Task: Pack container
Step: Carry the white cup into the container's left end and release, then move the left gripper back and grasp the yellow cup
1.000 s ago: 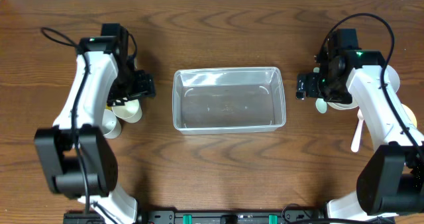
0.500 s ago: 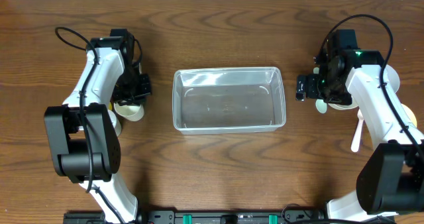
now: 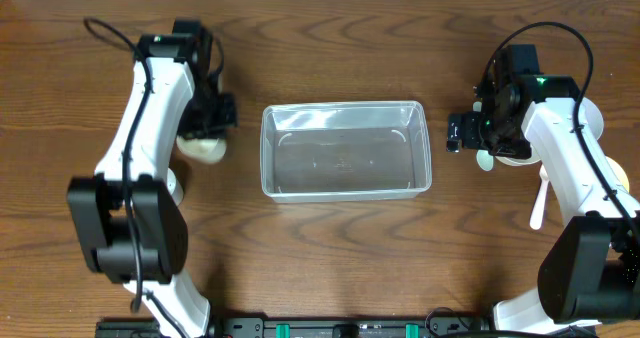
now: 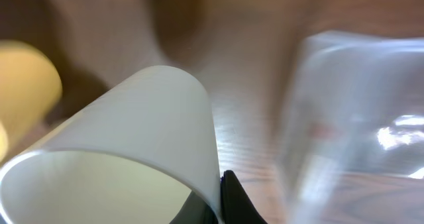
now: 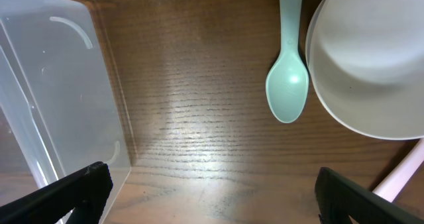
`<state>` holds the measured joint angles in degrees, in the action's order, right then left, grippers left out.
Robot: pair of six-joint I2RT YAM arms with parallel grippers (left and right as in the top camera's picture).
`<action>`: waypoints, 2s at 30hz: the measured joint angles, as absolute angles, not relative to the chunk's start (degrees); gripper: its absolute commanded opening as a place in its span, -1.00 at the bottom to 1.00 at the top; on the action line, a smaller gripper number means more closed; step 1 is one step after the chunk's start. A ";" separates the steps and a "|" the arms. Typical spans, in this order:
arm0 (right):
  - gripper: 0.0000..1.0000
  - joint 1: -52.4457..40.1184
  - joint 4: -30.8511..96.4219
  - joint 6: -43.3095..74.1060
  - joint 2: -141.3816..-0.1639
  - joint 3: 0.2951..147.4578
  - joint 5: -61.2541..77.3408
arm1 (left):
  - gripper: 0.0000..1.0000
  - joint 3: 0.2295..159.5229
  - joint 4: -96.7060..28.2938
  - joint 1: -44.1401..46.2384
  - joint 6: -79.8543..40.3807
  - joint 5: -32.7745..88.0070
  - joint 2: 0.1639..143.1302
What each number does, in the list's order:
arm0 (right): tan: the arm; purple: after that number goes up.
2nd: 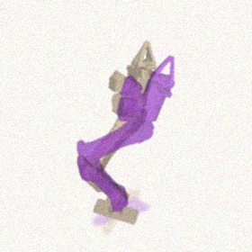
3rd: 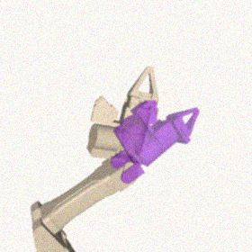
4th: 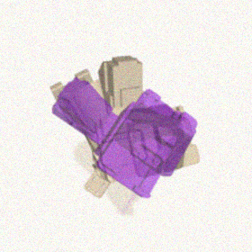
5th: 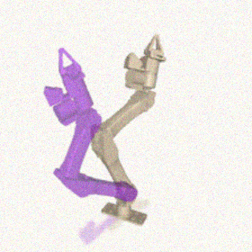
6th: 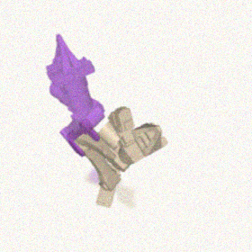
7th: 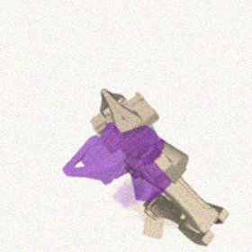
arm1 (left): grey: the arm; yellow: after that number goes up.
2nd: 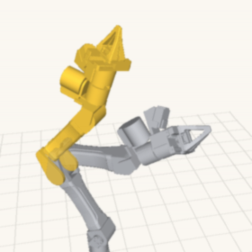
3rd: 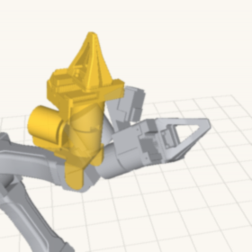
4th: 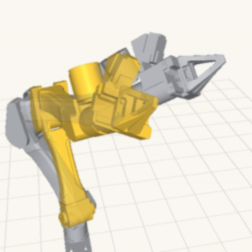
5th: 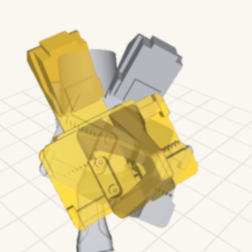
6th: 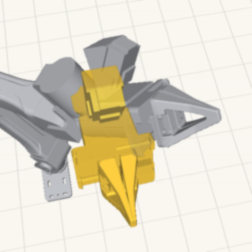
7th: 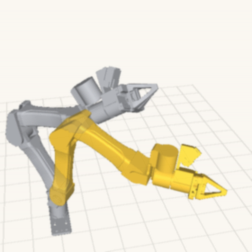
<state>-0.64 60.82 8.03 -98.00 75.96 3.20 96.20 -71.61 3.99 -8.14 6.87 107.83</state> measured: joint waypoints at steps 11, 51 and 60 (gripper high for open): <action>0.99 -0.64 60.45 8.03 -98.00 75.99 3.18 | -0.88 103.74 -70.04 22.55 -7.68 6.31 98.13; 0.99 -0.64 60.99 8.03 -98.00 75.99 3.18 | 0.29 114.89 -75.44 20.38 -5.78 -3.86 100.88; 0.99 -0.64 61.01 8.03 -98.00 75.99 3.18 | 0.30 111.68 -77.38 -2.26 -10.46 -5.78 97.54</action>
<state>-0.64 61.01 8.03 -98.00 75.99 3.18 111.68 -77.38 -2.26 -10.46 -5.78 97.54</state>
